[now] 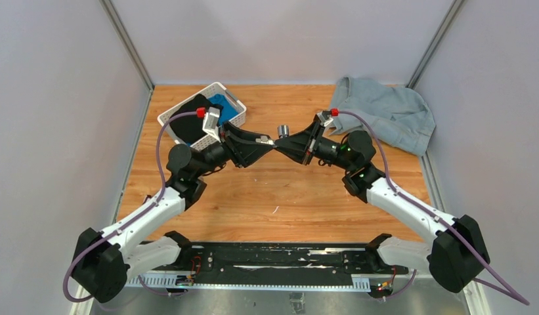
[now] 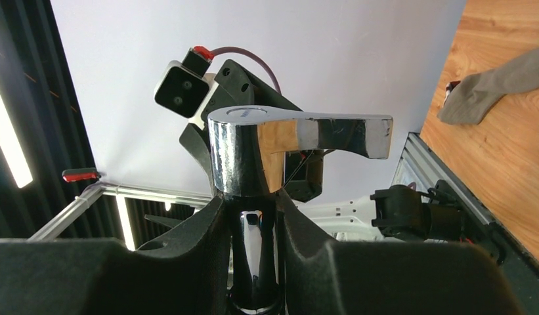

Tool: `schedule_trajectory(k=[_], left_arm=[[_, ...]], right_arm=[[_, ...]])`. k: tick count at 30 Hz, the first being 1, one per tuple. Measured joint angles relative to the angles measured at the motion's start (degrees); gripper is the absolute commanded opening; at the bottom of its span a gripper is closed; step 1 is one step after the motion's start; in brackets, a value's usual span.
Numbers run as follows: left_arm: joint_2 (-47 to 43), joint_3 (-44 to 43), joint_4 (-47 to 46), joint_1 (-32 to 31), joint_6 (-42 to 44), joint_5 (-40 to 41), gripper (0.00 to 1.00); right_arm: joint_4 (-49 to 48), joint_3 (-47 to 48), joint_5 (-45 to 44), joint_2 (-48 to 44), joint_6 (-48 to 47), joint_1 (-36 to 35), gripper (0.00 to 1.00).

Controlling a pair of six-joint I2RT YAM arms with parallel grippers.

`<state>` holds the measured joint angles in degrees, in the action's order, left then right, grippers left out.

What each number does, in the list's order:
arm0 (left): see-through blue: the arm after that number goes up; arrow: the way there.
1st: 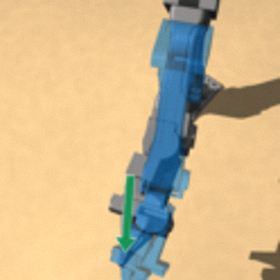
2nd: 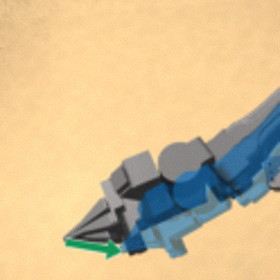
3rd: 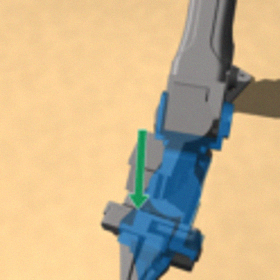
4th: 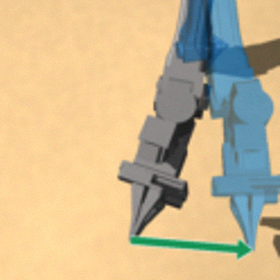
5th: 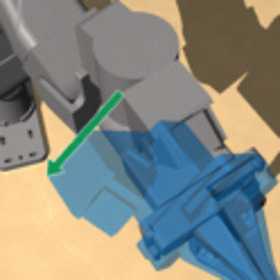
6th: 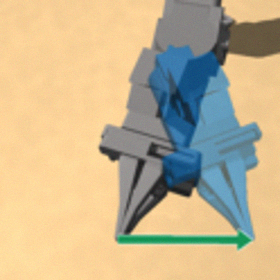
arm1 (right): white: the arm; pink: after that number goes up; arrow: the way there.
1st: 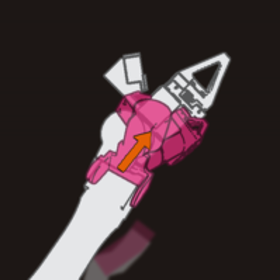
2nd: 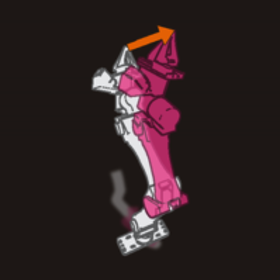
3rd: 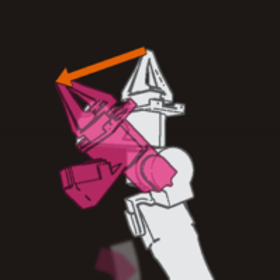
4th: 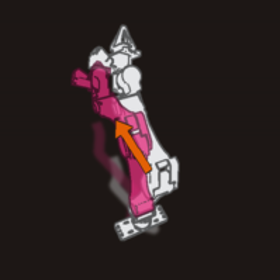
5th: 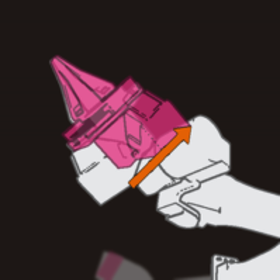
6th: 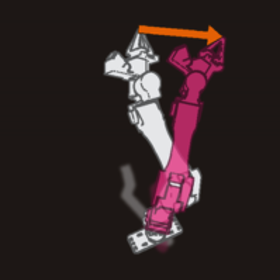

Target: Install the water faucets

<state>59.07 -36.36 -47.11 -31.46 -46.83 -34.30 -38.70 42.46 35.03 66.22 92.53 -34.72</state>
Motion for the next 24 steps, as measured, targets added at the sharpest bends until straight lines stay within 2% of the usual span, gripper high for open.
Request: schedule_trajectory(k=[9, 15, 20, 24], left_arm=[[-1.77, 1.66, 0.72, -1.16, 9.57, 1.38, 0.0], [-2.78, 2.16, 1.86, -1.16, 18.99, -0.7, 0.0], [-5.75, 1.99, 7.52, -1.16, 30.21, -4.42, 0.0], [-7.34, -0.31, 15.63, -1.16, 39.39, -7.87, 0.0]], right_arm=[[-3.3, -1.25, 2.08, 2.4, 6.16, 0.13, 0.0], [-7.37, -1.84, 5.62, 5.4, 11.02, 0.72, 0.0], [-9.01, -1.84, 9.57, 7.19, 13.53, 0.79, 0.0], [-8.85, -1.84, 12.24, 7.63, 14.34, 1.01, 0.0]])
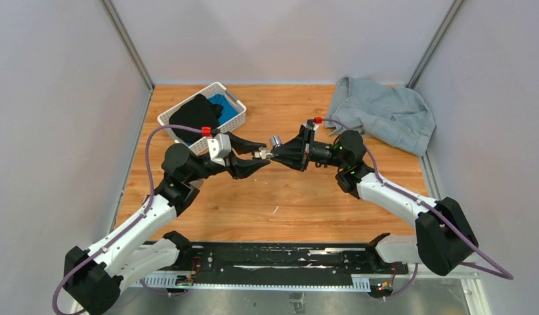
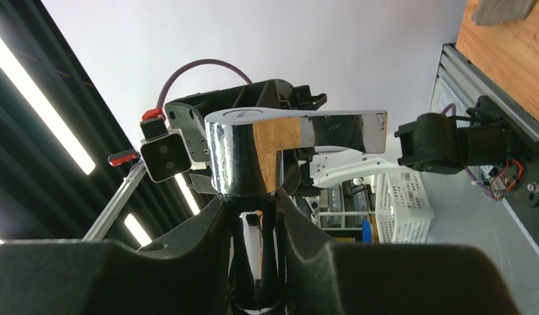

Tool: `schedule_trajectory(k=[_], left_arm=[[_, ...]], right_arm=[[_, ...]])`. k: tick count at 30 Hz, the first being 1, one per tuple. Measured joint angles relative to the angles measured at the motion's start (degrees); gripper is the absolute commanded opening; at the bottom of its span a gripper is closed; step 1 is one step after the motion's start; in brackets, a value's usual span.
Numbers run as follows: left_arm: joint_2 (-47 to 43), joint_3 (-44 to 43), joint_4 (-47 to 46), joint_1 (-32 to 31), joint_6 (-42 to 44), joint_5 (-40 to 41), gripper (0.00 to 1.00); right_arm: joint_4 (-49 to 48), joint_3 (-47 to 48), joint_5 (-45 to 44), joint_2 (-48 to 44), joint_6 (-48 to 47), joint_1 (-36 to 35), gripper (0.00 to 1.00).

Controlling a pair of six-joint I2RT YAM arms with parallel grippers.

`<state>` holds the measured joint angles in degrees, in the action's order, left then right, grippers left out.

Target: Install the water faucets

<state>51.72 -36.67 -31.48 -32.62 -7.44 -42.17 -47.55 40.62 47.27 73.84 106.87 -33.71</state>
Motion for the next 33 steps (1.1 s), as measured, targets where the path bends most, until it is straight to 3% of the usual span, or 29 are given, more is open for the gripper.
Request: schedule_trajectory(k=[8, 14, 25, 28, 33], left_arm=[[-1.75, -4.35, 14.05, -0.55, 12.79, -1.95, 0.0], [-2.25, -4.11, 15.02, -0.66, 13.42, -0.79, 0.0], [-2.84, 5.25, -1.01, -1.11, 2.03, 6.05, 0.0], [-2.45, 7.3, -5.18, -1.11, -1.16, 8.61, 0.0], [-1.7, 10.45, -10.32, -0.68, -5.84, 11.04, 0.0]], right_arm=[[0.35, 0.02, 2.4, 0.48, 0.31, 0.04, 0.0], [-1.07, 0.0, 2.93, 1.79, 1.68, 0.04, 0.01], [-7.37, -2.1, 2.58, 4.42, 6.23, 0.04, 0.47], [-9.42, -2.67, 2.25, 4.42, 6.56, 0.04, 0.54], [-11.93, -3.8, 1.95, 4.48, 6.84, 0.04, 0.56]])
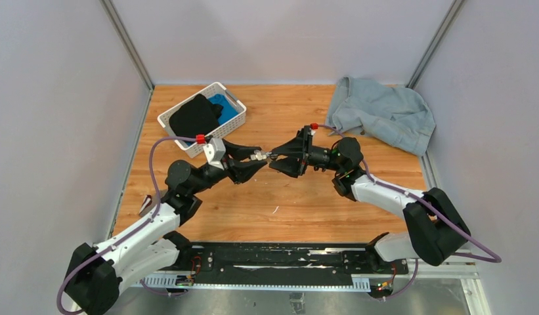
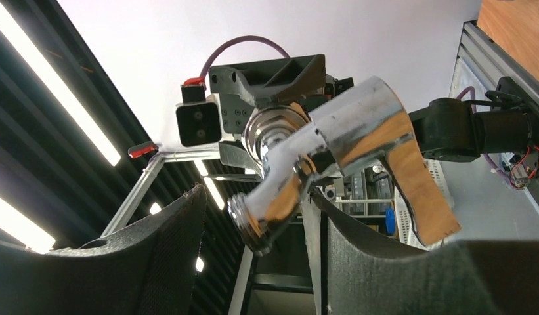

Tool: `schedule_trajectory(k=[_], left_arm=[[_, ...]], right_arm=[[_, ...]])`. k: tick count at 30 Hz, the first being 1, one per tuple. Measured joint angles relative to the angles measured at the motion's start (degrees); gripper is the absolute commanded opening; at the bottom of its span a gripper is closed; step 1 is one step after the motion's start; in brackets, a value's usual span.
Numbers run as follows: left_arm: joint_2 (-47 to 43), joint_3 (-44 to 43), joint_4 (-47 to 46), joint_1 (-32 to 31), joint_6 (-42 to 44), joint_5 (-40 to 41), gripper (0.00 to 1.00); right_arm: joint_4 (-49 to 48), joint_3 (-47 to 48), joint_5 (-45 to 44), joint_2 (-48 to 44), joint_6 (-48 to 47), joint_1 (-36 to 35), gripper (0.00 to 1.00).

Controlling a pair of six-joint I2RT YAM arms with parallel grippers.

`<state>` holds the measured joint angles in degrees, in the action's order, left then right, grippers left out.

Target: Install the water faucets

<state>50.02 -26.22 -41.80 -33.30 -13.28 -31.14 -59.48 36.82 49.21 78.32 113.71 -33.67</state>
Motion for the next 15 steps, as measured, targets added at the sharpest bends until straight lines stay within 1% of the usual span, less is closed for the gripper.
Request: schedule_trajectory(k=[6, 10, 14, 15], left_arm=[[0.5, 1.86, -4.26, 2.1, -4.17, 1.86, 0.0], [0.87, 2.16, -6.14, 3.89, -6.6, 2.27, 0.0], [1.42, 2.05, -6.43, 5.6, -9.73, 2.25, 0.0], [1.66, 1.7, -5.77, 6.03, -10.84, 2.19, 0.0]], right_arm=[[-0.98, -1.16, -0.24, 0.02, 0.04, 0.0, 0.57], [-1.64, -1.25, -0.15, -0.39, -0.79, 0.04, 0.54], [1.77, -0.74, 1.51, -4.68, -5.97, 1.57, 0.51], [5.22, -0.07, 2.23, -6.73, -9.79, 2.34, 0.5]])
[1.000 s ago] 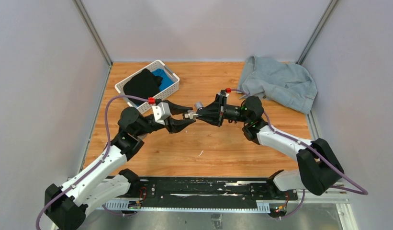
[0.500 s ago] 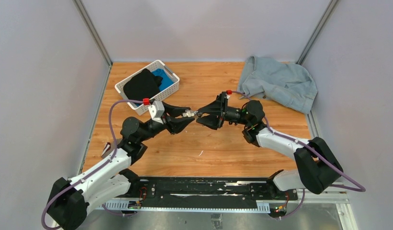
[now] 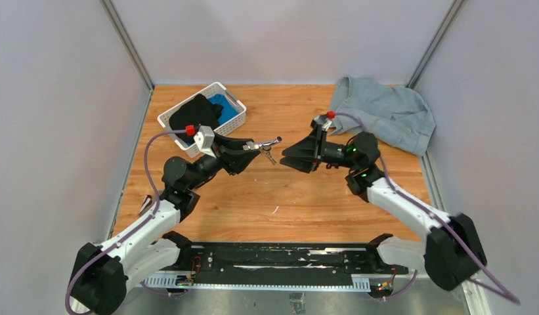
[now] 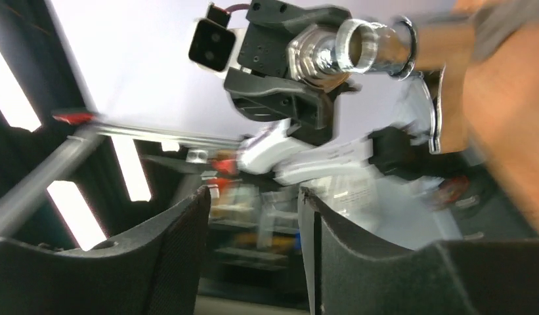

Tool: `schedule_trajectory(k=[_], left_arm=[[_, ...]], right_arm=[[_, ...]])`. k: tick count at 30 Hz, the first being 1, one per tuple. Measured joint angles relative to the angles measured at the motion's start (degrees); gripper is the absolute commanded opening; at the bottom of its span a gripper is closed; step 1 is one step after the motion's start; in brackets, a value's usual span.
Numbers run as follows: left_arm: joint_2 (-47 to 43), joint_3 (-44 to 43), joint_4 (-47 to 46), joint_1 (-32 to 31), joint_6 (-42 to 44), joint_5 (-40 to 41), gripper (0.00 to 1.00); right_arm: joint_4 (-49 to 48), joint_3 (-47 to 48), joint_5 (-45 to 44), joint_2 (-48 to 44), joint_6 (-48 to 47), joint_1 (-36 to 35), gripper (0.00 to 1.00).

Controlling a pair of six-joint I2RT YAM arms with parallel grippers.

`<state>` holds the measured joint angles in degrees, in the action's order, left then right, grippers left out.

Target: Install the water faucets

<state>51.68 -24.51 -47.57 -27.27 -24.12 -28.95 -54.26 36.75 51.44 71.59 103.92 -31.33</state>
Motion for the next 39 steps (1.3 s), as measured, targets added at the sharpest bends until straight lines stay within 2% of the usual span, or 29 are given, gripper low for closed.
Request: schedule_trajectory(k=[3, 4, 7, 9, 10, 13, 16, 20, 26, 39], left_arm=[[1.22, -2.89, 3.32, 1.14, -3.82, -0.59, 0.0], [1.64, -4.02, 4.24, 1.51, -5.2, -0.98, 0.0], [2.45, -6.45, 4.9, 2.32, -9.31, -2.51, 0.0], [2.64, -7.39, 4.87, 2.75, -12.07, -3.8, 0.0], [2.91, -7.98, 4.85, 3.04, -13.99, -4.81, 0.0], [4.37, -9.84, 4.63, 3.69, -18.93, -7.48, 0.0], [5.9, -11.13, 4.0, 4.24, -24.06, -9.07, 0.0], [7.76, -12.15, 2.89, 4.37, -30.16, -11.02, 0.0], [9.73, -12.31, -0.94, 4.37, -36.46, -13.6, 0.0], [9.9, -12.31, -5.92, 4.37, -40.96, -15.06, 0.0]], right_arm=[[18.56, 5.29, -0.09, -9.07, -17.88, 3.96, 0.5], [26.23, 8.46, -1.62, -12.37, -25.88, 5.09, 0.5], [40.46, 14.49, -7.41, -21.2, -47.8, 6.27, 0.49], [43.34, 13.4, -9.51, -26.64, -58.8, 6.27, 0.53], [42.4, 10.43, -10.23, -31.08, -65.77, 6.27, 0.58], [39.36, 4.59, -10.73, -36.06, -75.23, 6.27, 0.66], [39.69, 2.84, -10.8, -34.69, -82.6, 6.27, 0.7], [40.59, 5.22, -9.31, -28.57, -87.06, 6.27, 0.72], [36.79, 8.07, -5.11, -19.98, -84.41, 6.27, 0.74], [13.84, 9.46, -0.42, -5.75, -62.16, 5.77, 0.75]])
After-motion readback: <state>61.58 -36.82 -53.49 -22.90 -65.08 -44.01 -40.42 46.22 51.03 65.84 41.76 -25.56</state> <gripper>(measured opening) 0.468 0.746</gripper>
